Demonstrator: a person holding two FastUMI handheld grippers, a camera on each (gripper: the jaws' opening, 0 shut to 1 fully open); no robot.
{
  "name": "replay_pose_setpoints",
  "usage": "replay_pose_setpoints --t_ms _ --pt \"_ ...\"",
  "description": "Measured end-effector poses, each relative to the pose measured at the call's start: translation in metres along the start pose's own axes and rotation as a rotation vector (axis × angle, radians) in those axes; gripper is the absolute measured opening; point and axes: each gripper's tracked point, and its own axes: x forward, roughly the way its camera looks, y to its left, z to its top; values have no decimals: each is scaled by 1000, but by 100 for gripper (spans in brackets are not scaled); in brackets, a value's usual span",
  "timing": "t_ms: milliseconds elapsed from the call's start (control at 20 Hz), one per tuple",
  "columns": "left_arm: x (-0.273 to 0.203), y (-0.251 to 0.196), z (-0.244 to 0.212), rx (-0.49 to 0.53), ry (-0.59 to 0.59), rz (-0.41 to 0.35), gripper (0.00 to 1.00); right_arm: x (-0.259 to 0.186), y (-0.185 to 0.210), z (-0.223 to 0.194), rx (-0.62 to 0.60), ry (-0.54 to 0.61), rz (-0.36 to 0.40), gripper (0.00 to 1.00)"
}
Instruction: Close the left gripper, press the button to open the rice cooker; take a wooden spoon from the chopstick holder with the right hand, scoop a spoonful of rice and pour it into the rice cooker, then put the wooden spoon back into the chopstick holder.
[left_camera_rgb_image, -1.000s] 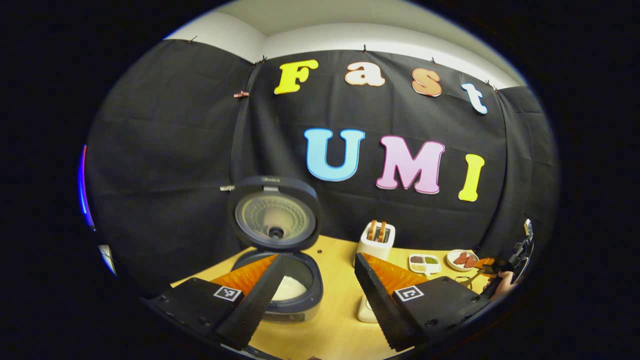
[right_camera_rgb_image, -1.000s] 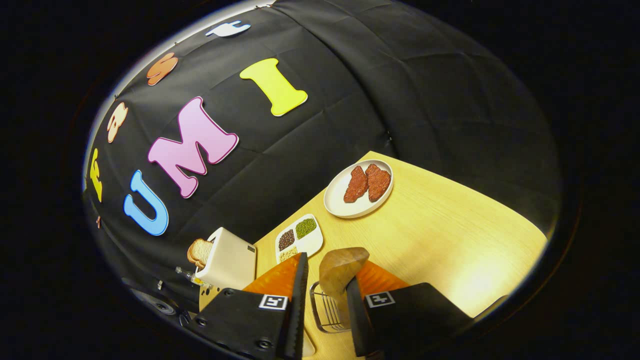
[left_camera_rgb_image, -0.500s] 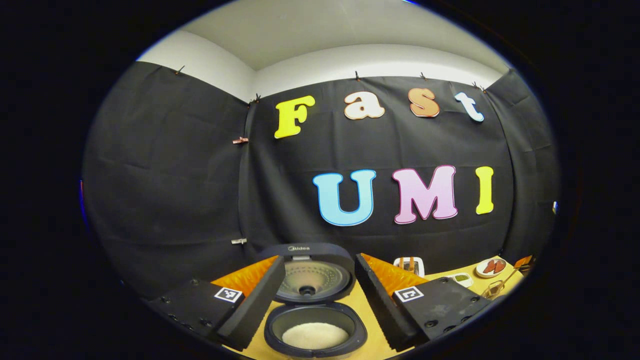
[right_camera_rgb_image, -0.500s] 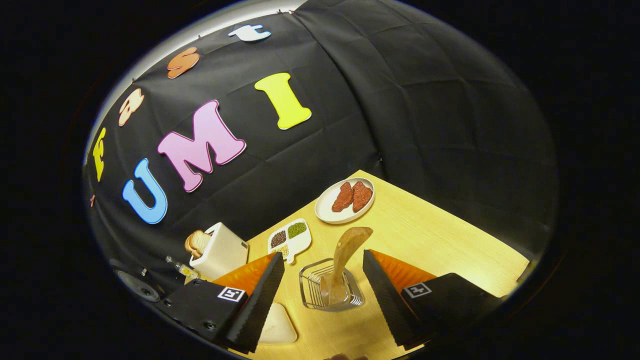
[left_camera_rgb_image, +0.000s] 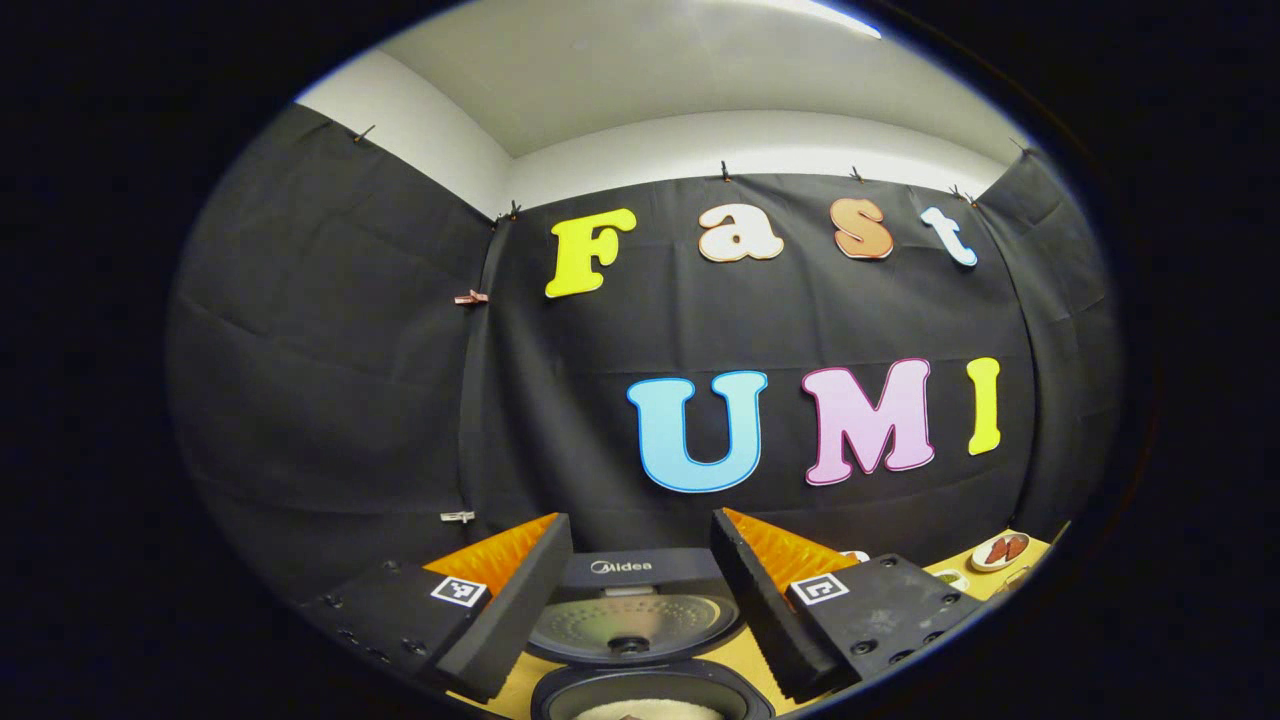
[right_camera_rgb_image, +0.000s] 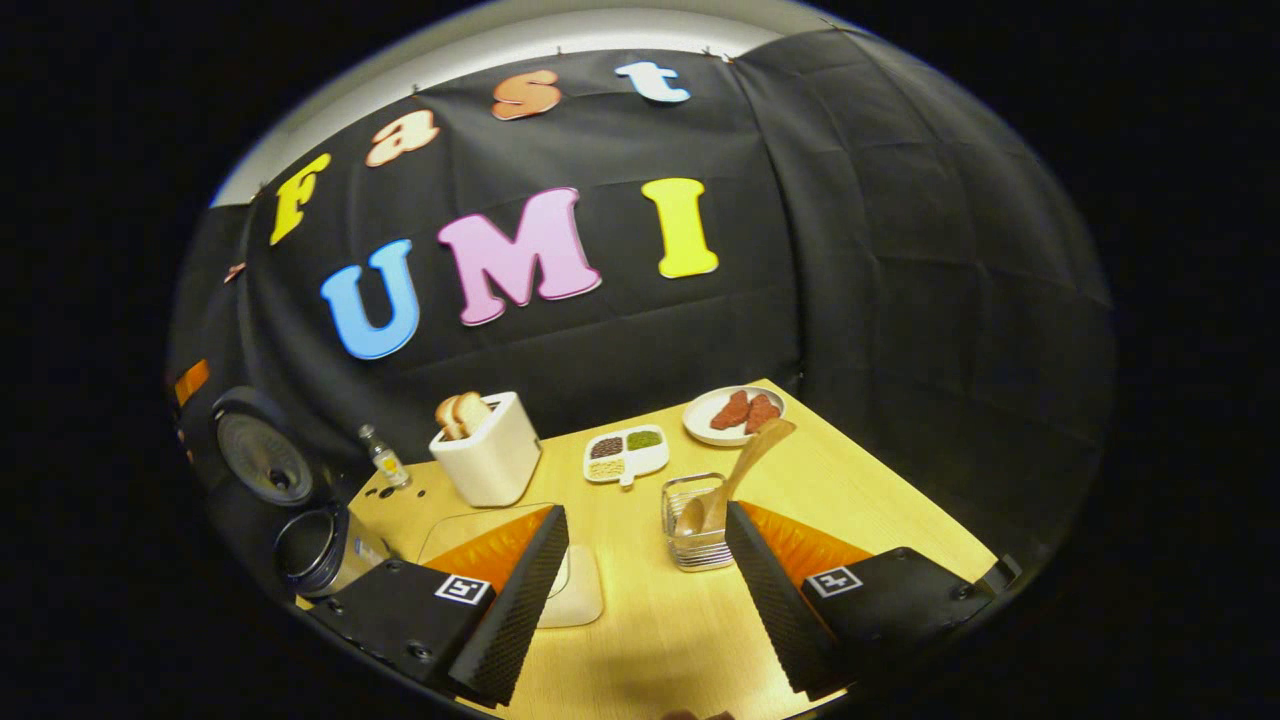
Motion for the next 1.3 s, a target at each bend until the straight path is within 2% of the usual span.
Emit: replay_pose_setpoints --t_ms 250,450,550,800,950,1100,1300 --pt "46 8 -20 27 18 -29 94 -40 52 2 -124 -20 99 99" --pt "62 16 -47 42 99 -7 93 -49 61 4 -149 -31 104 99" --pt "58 12 -46 41 112 -2 99 -47 61 1 -135 -20 99 99" --pt "9 6 -56 10 248 20 100 -35 59 -7 -76 38 123 99" --pt "-24 -1 -69 -23 339 17 100 -30 62 -13 -100 62 162 99" --pt "-55 -8 -86 -29 401 16 100 -29 65 -19 -99 79 211 99" --pt "-93 -14 -121 -38 494 57 100 -30 54 -36 -88 141 243 99"
